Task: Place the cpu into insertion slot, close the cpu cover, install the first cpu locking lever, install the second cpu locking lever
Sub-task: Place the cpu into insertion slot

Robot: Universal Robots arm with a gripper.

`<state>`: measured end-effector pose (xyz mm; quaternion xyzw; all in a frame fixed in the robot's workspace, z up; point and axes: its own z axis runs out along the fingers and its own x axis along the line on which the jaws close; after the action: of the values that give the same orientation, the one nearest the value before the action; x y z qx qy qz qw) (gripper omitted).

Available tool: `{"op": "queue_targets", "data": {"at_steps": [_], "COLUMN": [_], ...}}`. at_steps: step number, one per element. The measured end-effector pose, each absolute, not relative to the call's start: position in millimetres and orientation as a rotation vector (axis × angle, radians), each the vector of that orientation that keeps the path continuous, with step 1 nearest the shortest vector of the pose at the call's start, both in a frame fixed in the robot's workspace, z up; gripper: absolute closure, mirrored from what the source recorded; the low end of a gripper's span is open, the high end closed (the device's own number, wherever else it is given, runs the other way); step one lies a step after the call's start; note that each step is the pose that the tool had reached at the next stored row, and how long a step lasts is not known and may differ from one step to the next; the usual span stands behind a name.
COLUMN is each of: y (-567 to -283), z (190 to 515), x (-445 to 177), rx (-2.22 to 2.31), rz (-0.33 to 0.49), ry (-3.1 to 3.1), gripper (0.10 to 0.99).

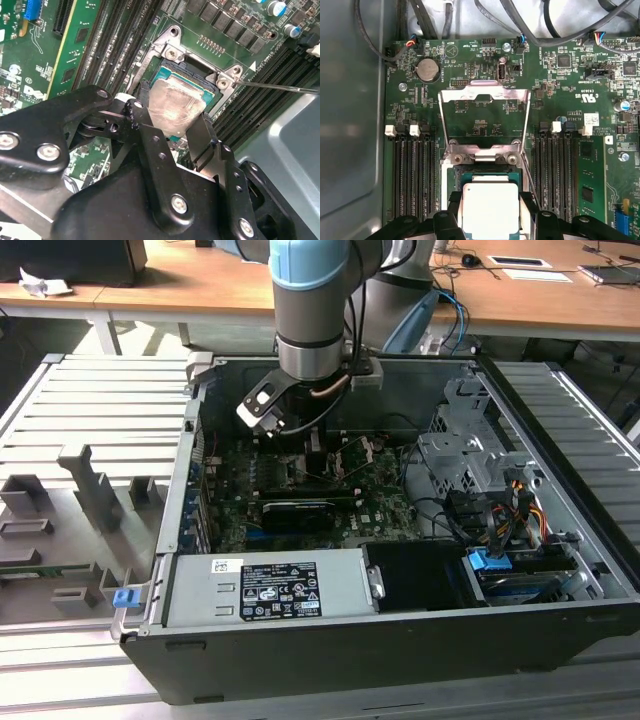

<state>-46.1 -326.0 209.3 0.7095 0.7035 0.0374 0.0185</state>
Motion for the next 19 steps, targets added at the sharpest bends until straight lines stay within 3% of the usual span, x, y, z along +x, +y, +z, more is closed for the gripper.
{"op": "queue_targets", "data": {"at_steps": [19], "y": [-321.2], "z": [201.1], "x": [-46.1], "rx": [2.212], "rz": [0.115], "ry": [2.175], "gripper": [0.549]}}
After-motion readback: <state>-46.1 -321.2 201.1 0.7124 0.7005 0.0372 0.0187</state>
